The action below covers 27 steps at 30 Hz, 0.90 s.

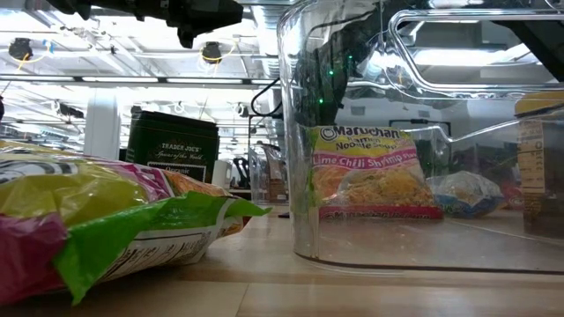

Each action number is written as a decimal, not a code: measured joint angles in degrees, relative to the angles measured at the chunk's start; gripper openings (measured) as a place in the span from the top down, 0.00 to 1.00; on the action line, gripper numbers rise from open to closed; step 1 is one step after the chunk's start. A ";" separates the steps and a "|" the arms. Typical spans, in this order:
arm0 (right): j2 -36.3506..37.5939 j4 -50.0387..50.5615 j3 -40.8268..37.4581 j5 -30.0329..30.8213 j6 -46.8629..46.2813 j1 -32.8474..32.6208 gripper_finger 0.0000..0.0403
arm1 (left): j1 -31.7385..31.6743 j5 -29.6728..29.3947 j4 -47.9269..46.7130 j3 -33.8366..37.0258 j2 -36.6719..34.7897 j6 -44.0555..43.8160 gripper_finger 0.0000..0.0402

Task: Pick & Place Food Item
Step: Put the gold seasoning bottle into the top transparent bin, then put the black seasoning can into the top transparent bin

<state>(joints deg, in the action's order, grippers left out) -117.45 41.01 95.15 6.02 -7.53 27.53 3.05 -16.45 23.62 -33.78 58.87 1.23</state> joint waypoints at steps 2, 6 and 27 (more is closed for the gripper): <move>0.00 0.00 0.00 0.00 -0.01 0.00 0.17 | -0.02 0.00 0.00 0.00 0.01 0.00 0.78; 0.00 0.04 0.00 0.32 -0.09 -0.04 0.14 | 0.00 0.00 0.00 0.00 0.00 -0.01 0.78; 5.94 3.11 0.24 4.92 -2.70 -3.17 0.10 | -0.02 0.00 0.00 0.00 0.00 0.00 0.78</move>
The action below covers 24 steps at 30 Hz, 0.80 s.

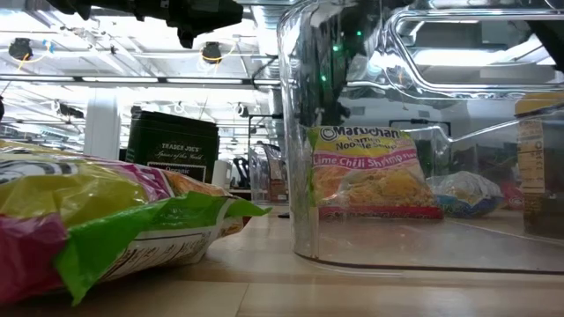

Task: Pick & Place Food Item
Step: Put the black seasoning can into the top transparent bin

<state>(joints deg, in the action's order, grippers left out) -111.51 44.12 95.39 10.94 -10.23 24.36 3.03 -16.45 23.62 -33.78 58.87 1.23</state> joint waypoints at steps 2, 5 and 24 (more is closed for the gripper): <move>1.08 1.79 -0.22 0.04 -0.59 -0.08 0.10 | 0.01 -0.01 0.01 0.00 0.00 0.00 0.78; 3.05 2.80 -0.20 0.05 -1.98 -0.78 0.10 | 0.00 0.00 0.02 0.00 0.00 0.00 0.78; 9.68 15.46 -0.15 -5.01 -8.90 -7.39 0.10 | 0.01 -0.01 0.02 0.00 0.02 -0.02 0.78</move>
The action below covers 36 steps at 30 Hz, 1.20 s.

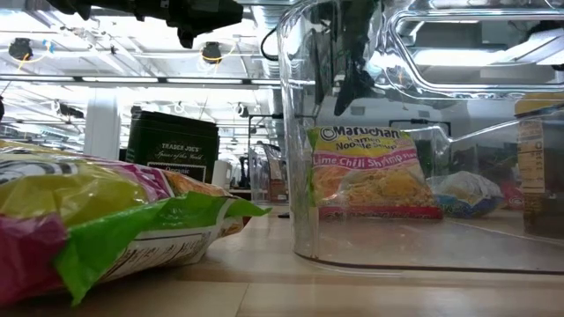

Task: Pick & Place Food Item
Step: Put the black seasoning can into the top transparent bin

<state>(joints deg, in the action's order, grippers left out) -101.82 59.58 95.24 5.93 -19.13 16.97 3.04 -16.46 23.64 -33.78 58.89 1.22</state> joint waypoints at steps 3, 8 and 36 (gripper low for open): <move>0.00 -0.03 0.00 -0.02 3.27 -0.94 0.10 | 0.01 0.01 0.00 0.00 -0.01 0.01 0.78; 0.00 0.21 0.00 -0.30 0.30 -2.40 0.11 | -0.01 0.01 0.00 0.00 0.00 0.00 0.78; -0.04 -3.00 0.00 -4.58 12.26 -3.89 0.13 | 0.01 0.00 0.00 0.00 0.00 0.00 0.78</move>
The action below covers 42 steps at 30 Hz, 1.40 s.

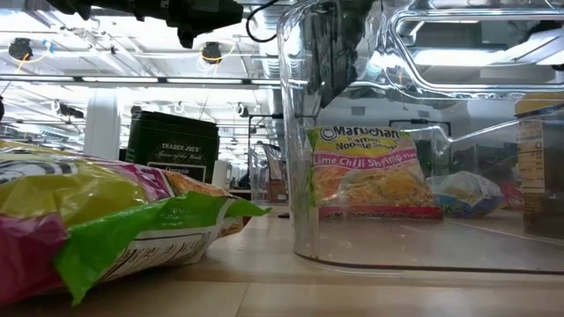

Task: Pick & Place Food Item
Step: Put the black seasoning can into the top transparent bin

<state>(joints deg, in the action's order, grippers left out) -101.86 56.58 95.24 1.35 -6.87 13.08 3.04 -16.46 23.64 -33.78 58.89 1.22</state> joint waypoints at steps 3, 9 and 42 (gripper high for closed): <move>0.00 -0.02 0.00 0.00 0.00 0.00 0.13 | -0.02 -0.01 0.00 0.00 0.00 0.00 0.78; 0.00 -0.02 0.00 -0.06 -0.17 -0.99 0.13 | -0.01 0.00 -0.01 0.00 -0.02 0.01 0.78; -0.04 3.67 0.00 0.19 5.61 -5.96 0.97 | -0.02 0.00 0.13 0.00 -0.02 -0.30 0.78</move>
<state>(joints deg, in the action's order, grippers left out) -101.91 60.24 95.24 1.54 -1.27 7.12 3.03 -16.45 23.77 -33.78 58.87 0.91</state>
